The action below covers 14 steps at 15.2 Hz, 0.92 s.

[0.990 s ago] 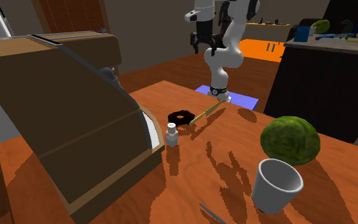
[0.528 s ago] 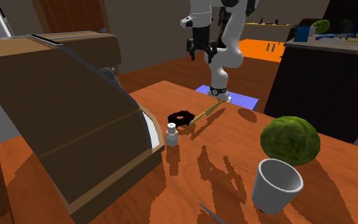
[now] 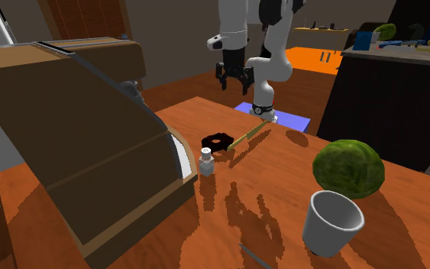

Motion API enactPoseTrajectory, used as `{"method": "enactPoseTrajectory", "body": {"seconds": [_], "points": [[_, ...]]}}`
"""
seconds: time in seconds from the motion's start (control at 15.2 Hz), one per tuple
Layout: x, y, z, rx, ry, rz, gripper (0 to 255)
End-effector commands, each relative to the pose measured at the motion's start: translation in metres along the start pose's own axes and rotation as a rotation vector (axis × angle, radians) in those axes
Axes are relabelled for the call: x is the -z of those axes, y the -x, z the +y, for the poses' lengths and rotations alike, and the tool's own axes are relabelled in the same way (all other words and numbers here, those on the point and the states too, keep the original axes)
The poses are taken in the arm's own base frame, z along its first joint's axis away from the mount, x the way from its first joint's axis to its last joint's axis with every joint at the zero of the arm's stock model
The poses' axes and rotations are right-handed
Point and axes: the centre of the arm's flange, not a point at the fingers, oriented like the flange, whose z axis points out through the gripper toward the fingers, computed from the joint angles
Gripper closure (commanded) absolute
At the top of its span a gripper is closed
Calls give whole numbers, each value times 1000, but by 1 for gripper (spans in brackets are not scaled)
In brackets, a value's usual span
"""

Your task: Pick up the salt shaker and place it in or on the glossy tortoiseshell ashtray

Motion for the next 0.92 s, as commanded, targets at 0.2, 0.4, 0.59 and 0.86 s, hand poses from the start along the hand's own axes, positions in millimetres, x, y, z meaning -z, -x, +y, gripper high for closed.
{"method": "enactPoseTrajectory", "body": {"seconds": [0.2,0.4,0.59,0.86], "points": [[-15,-58,-14,-14,-2,28,0],[-24,-93,-22,-22,-4,44,0],[-31,-129,-29,-31,-5,60,0],[-41,-176,-39,-41,-6,82,0]]}}
